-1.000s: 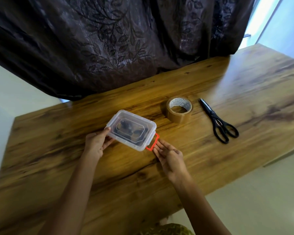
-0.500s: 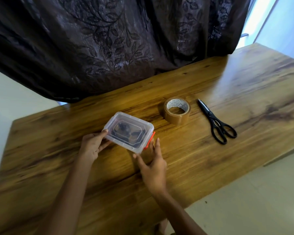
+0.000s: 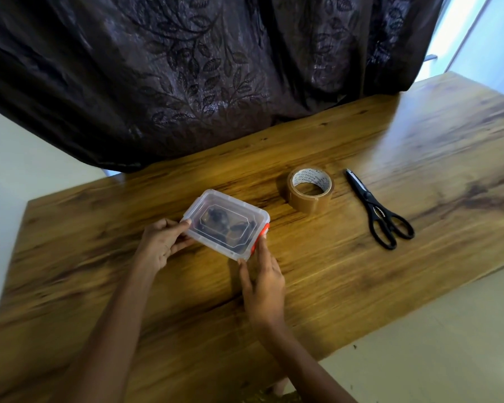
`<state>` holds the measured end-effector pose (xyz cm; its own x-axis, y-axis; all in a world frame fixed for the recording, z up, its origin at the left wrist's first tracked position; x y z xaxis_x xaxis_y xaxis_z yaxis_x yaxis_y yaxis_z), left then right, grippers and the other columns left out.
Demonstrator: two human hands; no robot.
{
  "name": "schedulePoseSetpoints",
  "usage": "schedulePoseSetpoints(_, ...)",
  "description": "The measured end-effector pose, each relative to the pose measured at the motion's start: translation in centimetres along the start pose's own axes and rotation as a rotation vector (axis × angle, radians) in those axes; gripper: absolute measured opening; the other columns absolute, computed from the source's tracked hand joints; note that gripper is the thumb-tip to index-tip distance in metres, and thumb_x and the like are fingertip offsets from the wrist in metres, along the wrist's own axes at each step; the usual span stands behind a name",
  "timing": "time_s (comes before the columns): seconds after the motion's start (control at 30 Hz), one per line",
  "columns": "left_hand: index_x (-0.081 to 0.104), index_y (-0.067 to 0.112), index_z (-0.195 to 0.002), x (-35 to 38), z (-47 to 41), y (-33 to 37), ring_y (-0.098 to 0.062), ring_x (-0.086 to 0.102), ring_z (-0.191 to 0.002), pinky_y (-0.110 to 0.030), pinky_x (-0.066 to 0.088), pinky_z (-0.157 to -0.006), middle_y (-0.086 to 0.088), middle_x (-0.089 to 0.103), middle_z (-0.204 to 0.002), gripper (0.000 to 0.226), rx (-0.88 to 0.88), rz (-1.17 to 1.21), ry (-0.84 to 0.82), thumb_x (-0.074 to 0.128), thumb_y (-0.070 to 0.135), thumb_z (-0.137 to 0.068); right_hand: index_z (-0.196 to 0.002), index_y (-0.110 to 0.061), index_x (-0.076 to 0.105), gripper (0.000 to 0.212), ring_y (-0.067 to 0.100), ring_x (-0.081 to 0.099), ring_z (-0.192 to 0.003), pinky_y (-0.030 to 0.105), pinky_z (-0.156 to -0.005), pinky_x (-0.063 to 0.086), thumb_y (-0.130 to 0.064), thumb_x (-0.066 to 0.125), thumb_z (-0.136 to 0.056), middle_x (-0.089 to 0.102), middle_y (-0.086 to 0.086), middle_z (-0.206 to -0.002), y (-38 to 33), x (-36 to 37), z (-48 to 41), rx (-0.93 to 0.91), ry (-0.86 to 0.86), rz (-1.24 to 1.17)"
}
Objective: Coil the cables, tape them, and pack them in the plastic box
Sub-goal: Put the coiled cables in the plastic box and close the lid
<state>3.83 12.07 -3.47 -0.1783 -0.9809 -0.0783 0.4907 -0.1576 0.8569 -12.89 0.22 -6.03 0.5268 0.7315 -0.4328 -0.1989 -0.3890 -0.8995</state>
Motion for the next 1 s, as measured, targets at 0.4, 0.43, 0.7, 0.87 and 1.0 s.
schedulePoseSetpoints(0.4, 0.058, -0.001, -0.098, 0.6, 1.4, -1.0, -0.020, 0.064, -0.078, -0.023, 0.057, -0.051, -0.014, 0.062, -0.088, 0.020, -0.082, 0.124, -0.028, 0.066, 0.006, -0.081, -0.141, -0.025, 0.033, 0.056, 0.007, 0.054, -0.115, 0.035, -0.092, 0.053, -0.015, 0.054, -0.090, 0.053, -0.005, -0.133, 0.9, -1.5, -2.0, 0.093, -0.013, -0.174)
schedulePoseSetpoints(0.43, 0.057, -0.003, -0.104, 0.6, 1.8, -1.5, -0.020, 0.064, -0.076, -0.023, 0.057, -0.051, -0.014, 0.062, -0.086, 0.028, -0.104, 0.123, -0.056, 0.068, 0.006, -0.079, -0.140, -0.022, 0.036, 0.053, 0.007, 0.055, -0.114, 0.035, -0.092, 0.053, -0.016, 0.055, -0.090, 0.053, -0.007, -0.132, 0.9, -2.0, -2.4, 0.106, 0.011, -0.200)
schedulePoseSetpoints(0.7, 0.050, 0.012, -0.125, 2.1, 5.0, -4.8, -0.015, 0.057, -0.077, -0.025, 0.050, -0.063, -0.005, 0.059, -0.090, 0.058, -0.134, 0.043, -0.158, 0.074, 0.022, -0.073, -0.135, -0.011, 0.046, 0.044, 0.002, 0.055, -0.091, -0.004, -0.066, 0.040, -0.007, 0.052, -0.092, 0.060, -0.002, -0.110, 1.9, -4.9, -6.5, 0.038, 0.010, -0.040)
schedulePoseSetpoints(0.87, 0.040, 0.018, -0.134, 3.6, 5.8, -5.2, -0.017, 0.058, -0.094, -0.024, 0.052, -0.073, -0.008, 0.058, -0.119, 0.073, -0.056, 0.047, -0.100, 0.077, 0.027, -0.071, -0.133, -0.005, 0.047, 0.045, 0.013, 0.056, -0.107, 0.017, -0.090, 0.045, 0.000, 0.054, -0.089, 0.061, 0.009, -0.120, 2.1, -5.0, -8.4, -0.100, 0.016, 0.127)
schedulePoseSetpoints(1.0, 0.044, 0.013, -0.133, 3.9, 5.6, -5.4, -0.018, 0.056, -0.109, -0.024, 0.049, -0.075, -0.003, 0.057, -0.124, 0.071, -0.019, 0.104, -0.085, 0.078, 0.021, -0.071, -0.131, -0.003, 0.048, 0.040, 0.027, 0.035, -0.135, 0.040, -0.113, 0.027, -0.003, 0.050, -0.091, 0.045, 0.017, -0.140, 2.1, -3.8, -8.4, -0.366, 0.025, 0.436)
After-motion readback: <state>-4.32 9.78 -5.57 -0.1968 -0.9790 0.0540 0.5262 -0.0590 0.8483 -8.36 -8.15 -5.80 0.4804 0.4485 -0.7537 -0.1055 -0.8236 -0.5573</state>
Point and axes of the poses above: each hand's wrist, its own z-axis away from the middle knuckle, its own x-axis out of the palm, y = z × x, the point moved 1 cm from there along -z, towards the middle knuckle
